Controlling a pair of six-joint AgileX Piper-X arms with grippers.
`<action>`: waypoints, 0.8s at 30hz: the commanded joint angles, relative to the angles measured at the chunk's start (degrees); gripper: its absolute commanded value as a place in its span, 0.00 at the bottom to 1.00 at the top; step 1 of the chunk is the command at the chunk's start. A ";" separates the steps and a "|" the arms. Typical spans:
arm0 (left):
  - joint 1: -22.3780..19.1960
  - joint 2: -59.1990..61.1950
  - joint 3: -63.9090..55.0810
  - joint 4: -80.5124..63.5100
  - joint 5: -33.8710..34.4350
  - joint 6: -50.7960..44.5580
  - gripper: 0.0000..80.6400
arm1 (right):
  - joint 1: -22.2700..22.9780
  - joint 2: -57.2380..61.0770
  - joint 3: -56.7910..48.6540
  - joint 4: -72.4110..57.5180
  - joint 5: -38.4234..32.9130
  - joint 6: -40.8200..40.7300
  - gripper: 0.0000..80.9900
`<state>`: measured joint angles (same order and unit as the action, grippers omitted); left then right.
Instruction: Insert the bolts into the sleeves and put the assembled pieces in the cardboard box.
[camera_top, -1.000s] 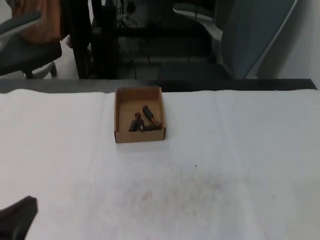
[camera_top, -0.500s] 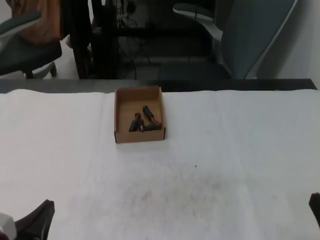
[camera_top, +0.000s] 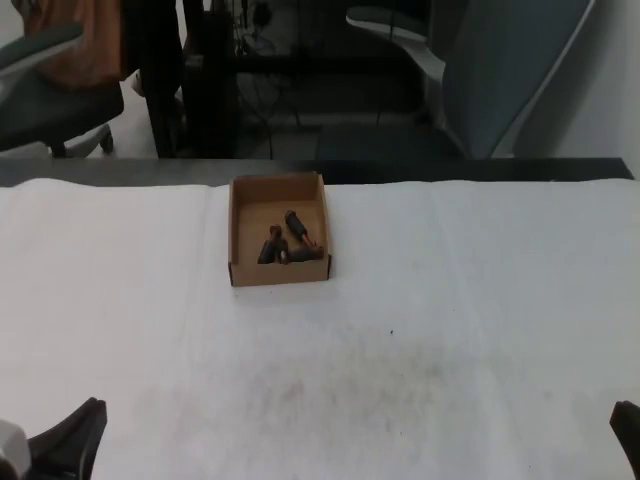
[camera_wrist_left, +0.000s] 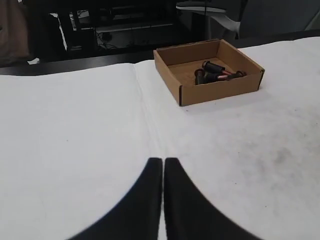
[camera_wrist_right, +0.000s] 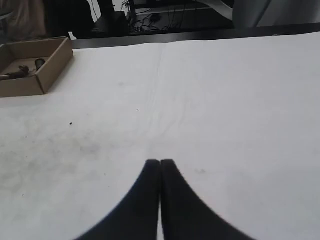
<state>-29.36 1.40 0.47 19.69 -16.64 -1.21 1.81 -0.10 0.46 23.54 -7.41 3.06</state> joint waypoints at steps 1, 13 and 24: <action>0.13 0.44 -0.47 -0.24 0.25 0.13 0.02 | -0.13 0.10 -0.46 -0.02 -0.64 0.15 0.00; 0.13 0.44 -0.47 -0.24 0.25 0.13 0.02 | -0.13 0.10 -0.46 -0.02 -0.64 0.15 0.00; 0.13 0.44 -0.47 -0.24 0.49 -0.47 0.02 | -0.13 0.10 -0.46 -0.02 -0.64 0.15 0.00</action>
<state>-29.36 1.40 0.47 19.69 -16.64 -1.21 1.81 -0.10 0.46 23.54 -7.55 3.06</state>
